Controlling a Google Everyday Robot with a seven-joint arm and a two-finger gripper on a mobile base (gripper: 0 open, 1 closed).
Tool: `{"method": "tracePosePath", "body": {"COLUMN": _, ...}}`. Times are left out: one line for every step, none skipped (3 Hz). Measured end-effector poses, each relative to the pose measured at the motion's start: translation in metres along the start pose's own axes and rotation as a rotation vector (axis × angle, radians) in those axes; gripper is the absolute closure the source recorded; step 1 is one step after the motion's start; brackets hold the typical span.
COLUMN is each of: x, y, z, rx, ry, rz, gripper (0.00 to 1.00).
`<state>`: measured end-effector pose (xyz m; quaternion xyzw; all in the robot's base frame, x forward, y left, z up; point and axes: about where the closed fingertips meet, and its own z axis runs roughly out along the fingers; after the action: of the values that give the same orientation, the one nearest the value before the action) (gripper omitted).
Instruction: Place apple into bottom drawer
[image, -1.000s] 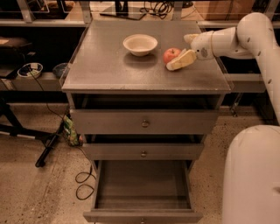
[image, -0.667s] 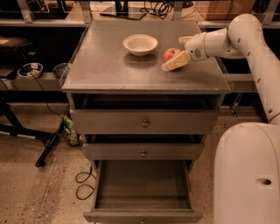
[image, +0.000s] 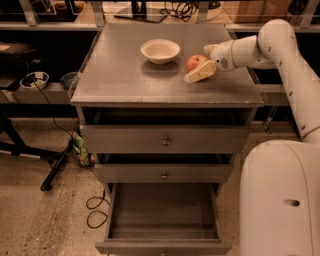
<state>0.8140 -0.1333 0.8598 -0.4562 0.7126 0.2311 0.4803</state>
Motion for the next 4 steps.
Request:
{"method": "tracePosePath", "body": {"x": 0.0001, "y": 0.0, "z": 0.0001, "rx": 0.0, "ry": 0.0, "rz": 0.0, "gripper": 0.27}}
{"method": "tracePosePath", "body": {"x": 0.0001, "y": 0.0, "z": 0.0001, "rx": 0.0, "ry": 0.0, "rz": 0.0, "gripper": 0.5}}
{"method": "tracePosePath", "body": {"x": 0.0001, "y": 0.0, "z": 0.0002, "rx": 0.0, "ry": 0.0, "rz": 0.0, "gripper": 0.81}}
{"method": "tracePosePath", "body": {"x": 0.0001, "y": 0.0, "z": 0.0002, "rx": 0.0, "ry": 0.0, "rz": 0.0, "gripper": 1.0}}
